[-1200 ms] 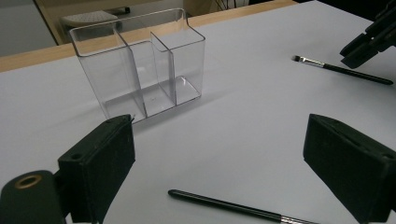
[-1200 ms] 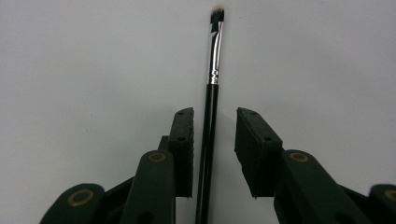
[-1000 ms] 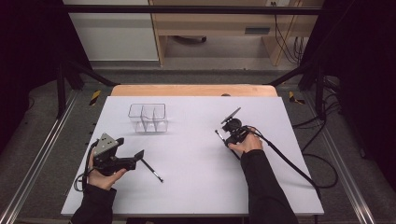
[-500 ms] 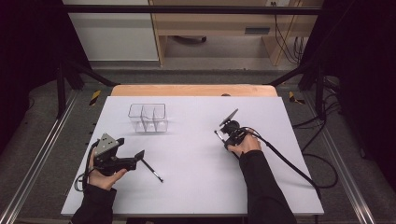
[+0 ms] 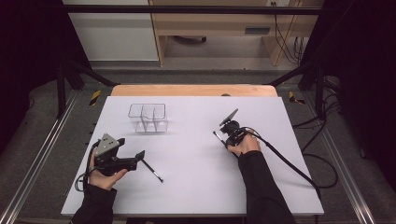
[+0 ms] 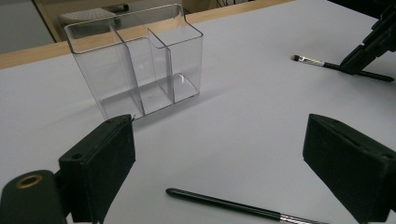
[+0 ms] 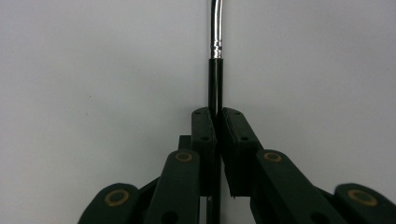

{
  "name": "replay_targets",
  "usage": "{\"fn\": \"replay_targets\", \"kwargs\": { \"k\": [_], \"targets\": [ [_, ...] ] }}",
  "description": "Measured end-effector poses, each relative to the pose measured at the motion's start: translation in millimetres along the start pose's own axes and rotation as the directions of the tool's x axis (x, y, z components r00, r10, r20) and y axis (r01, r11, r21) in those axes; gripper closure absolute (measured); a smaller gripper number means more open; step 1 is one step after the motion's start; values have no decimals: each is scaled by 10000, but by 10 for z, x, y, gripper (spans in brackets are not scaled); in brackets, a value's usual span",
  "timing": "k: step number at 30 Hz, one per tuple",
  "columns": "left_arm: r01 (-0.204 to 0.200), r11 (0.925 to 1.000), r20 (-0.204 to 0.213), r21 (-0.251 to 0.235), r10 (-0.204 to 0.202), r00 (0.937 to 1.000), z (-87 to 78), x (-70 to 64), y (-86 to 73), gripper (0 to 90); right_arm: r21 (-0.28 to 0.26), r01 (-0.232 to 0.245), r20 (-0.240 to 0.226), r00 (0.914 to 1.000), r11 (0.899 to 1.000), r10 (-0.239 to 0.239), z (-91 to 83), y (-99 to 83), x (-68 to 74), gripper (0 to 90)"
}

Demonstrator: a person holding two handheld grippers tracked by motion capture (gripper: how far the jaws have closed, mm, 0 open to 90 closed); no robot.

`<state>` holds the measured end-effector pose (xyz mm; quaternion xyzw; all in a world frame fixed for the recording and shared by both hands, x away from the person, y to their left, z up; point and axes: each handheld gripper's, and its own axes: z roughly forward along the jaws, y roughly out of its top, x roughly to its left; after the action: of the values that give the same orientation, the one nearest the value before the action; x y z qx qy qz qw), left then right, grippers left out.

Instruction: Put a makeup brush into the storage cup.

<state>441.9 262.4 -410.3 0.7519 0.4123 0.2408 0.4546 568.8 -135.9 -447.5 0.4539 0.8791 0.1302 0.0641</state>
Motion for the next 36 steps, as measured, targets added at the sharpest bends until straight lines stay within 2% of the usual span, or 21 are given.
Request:
{"fn": "replay_targets", "kwargs": {
  "k": [10, 16, 25, 36],
  "targets": [
    [28, 10000, -6, -31, -28, 10000, -5, 6, 0, 85, 13, 42, -31, 10000, 10000, -42, -37, -12, 14, 843],
    [16, 10000, -6, -27, -16, 10000, -4, 1, 1, 86, -260, 104, -137, 9998, 9996, -108, -134, -29, 19, 843],
    [25, 10000, 3, -22, -25, 10000, 1, -5, 0, 86, -1312, 237, -328, 9991, 9911, -283, -296, -83, 55, 843],
    [110, 9999, 68, -71, -109, 9999, 3, -20, 3, 86, -2531, 266, -608, 9972, 9671, -434, -492, -176, 131, 843]
  ]
}}
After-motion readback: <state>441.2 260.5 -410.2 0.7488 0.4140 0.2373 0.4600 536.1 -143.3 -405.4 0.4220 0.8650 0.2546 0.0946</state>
